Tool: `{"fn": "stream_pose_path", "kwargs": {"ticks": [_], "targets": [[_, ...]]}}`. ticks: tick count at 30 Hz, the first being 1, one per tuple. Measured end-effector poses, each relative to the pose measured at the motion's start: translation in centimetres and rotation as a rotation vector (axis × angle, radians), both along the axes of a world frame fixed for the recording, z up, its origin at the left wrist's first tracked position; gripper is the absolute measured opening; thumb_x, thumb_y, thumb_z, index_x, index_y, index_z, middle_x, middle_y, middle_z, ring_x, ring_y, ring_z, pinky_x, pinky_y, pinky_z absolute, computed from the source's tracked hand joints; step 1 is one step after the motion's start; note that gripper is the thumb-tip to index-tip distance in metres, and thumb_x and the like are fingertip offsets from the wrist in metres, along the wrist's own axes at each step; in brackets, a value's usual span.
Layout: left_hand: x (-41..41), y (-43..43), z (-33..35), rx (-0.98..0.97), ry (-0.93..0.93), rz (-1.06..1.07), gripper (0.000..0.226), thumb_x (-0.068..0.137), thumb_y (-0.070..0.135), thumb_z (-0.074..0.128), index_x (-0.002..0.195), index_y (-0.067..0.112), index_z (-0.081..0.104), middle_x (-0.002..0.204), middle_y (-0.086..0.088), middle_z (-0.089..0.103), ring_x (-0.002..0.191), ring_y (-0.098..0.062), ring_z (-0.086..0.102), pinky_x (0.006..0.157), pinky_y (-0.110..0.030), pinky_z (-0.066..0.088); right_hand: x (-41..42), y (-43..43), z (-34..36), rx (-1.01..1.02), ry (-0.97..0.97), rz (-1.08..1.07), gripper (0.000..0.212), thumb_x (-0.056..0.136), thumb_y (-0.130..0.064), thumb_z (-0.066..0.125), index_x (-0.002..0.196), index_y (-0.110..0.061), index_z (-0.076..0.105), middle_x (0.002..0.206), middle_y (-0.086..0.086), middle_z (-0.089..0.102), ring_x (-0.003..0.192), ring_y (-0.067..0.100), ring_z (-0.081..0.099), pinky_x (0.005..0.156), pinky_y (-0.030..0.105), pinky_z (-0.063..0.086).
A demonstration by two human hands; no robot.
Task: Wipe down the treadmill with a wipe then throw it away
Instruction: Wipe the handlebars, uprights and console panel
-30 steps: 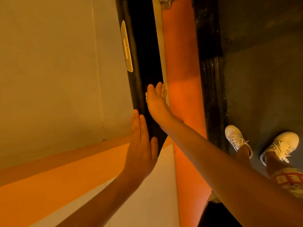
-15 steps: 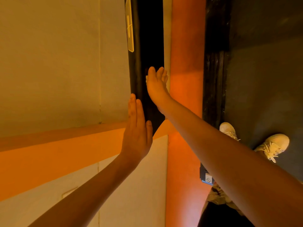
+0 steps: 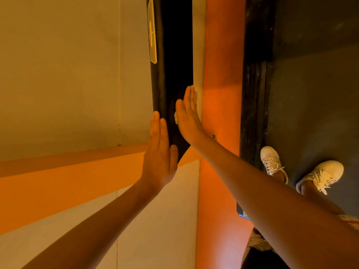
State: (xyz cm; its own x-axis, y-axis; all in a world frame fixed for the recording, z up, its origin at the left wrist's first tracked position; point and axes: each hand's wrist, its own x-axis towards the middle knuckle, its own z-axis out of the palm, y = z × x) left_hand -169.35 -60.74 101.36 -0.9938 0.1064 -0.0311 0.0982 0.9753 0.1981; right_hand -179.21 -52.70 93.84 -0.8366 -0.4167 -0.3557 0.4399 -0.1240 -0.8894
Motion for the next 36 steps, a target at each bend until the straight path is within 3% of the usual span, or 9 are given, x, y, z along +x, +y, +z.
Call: {"fn": "stream_pose_path", "kwargs": {"ticks": [3,5,7,10,14,19,23,30,36], "targets": [[0.1,0.1,-0.1,-0.003,0.001,0.000,0.063,0.103,0.016,0.038,0.156,-0.007,0.013,0.166,-0.028,0.009,0.157,-0.039,0.007,0.126,-0.048,0.021,2.4,0.4,-2.3,-0.039,0.153,-0.006,0.059,0.111,-0.027,0.025,0.161,-0.021,-0.004,0.168,-0.010,-0.011,0.155,0.007,-0.013,0.118,0.010,-0.004],[0.1,0.1,-0.2,-0.001,-0.001,0.005,0.063,0.103,0.016,0.038,0.157,-0.006,0.013,0.166,-0.029,0.009,0.157,-0.040,0.008,0.125,-0.050,0.023,3.3,0.2,-3.3,-0.076,0.120,-0.028,0.060,0.108,-0.024,0.028,0.159,-0.031,-0.002,0.165,-0.020,-0.008,0.156,0.005,-0.006,0.121,0.023,0.020],[0.1,0.1,-0.3,0.003,0.003,0.006,0.062,0.103,0.015,0.037,0.156,-0.007,0.014,0.165,-0.029,0.009,0.156,-0.041,0.008,0.125,-0.051,0.024,3.0,-0.1,-3.0,-0.118,0.050,-0.076,0.065,0.104,-0.023,0.032,0.157,-0.041,0.000,0.167,-0.024,-0.008,0.158,0.008,0.001,0.106,0.034,0.039],[0.0,0.1,-0.3,0.014,0.004,0.005,0.062,0.102,0.014,0.037,0.155,-0.008,0.014,0.165,-0.030,0.008,0.156,-0.042,0.008,0.125,-0.050,0.024,2.1,-0.9,-2.3,-0.132,-0.035,-0.113,0.065,0.100,-0.028,0.028,0.155,-0.038,-0.003,0.171,-0.011,-0.009,0.157,0.006,-0.008,0.128,0.038,0.013],[0.0,-0.1,-0.5,0.037,0.010,0.004,0.059,0.108,0.023,0.032,0.154,-0.008,0.015,0.164,-0.031,0.010,0.155,-0.044,0.010,0.125,-0.042,0.025,2.4,-2.2,-2.0,-0.010,-0.006,-0.163,0.057,0.106,-0.039,0.018,0.157,-0.031,-0.006,0.171,-0.007,-0.011,0.152,0.001,-0.018,0.126,0.033,-0.012],[0.0,0.0,-0.5,0.062,0.018,0.019,0.059,0.109,0.028,0.028,0.152,-0.011,0.017,0.162,-0.034,0.011,0.156,-0.041,0.011,0.125,-0.034,0.023,4.0,-2.5,-3.6,0.059,0.194,-0.174,0.069,0.103,-0.065,0.006,0.159,-0.027,-0.004,0.167,-0.012,-0.011,0.157,0.009,-0.013,0.125,0.028,-0.013],[0.1,0.0,-0.6,0.066,0.026,0.018,0.058,0.109,0.029,0.029,0.153,-0.009,0.018,0.164,-0.030,0.011,0.156,-0.042,0.013,0.123,-0.037,0.028,2.2,-2.2,-5.4,0.113,0.309,-0.151,0.076,0.104,-0.063,0.008,0.163,-0.015,0.001,0.172,0.002,-0.004,0.158,0.013,-0.010,0.127,0.033,-0.010],[-0.1,-0.1,-0.7,0.060,0.031,0.029,0.058,0.109,0.030,0.029,0.152,-0.009,0.020,0.163,-0.030,0.013,0.155,-0.042,0.015,0.124,-0.037,0.026,5.0,-2.6,-6.1,0.060,0.339,-0.187,0.067,0.109,-0.053,0.014,0.162,-0.016,0.001,0.172,-0.001,-0.005,0.159,0.024,-0.004,0.125,0.062,0.008],[0.0,-0.1,-0.6,0.079,0.035,0.014,0.057,0.109,0.029,0.028,0.152,-0.008,0.020,0.163,-0.029,0.013,0.155,-0.044,0.015,0.122,-0.043,0.030,2.3,-2.6,-5.2,0.034,0.282,-0.198,0.071,0.105,-0.062,0.012,0.160,-0.020,-0.002,0.172,0.005,-0.004,0.159,0.022,-0.008,0.127,0.058,0.003]]}}
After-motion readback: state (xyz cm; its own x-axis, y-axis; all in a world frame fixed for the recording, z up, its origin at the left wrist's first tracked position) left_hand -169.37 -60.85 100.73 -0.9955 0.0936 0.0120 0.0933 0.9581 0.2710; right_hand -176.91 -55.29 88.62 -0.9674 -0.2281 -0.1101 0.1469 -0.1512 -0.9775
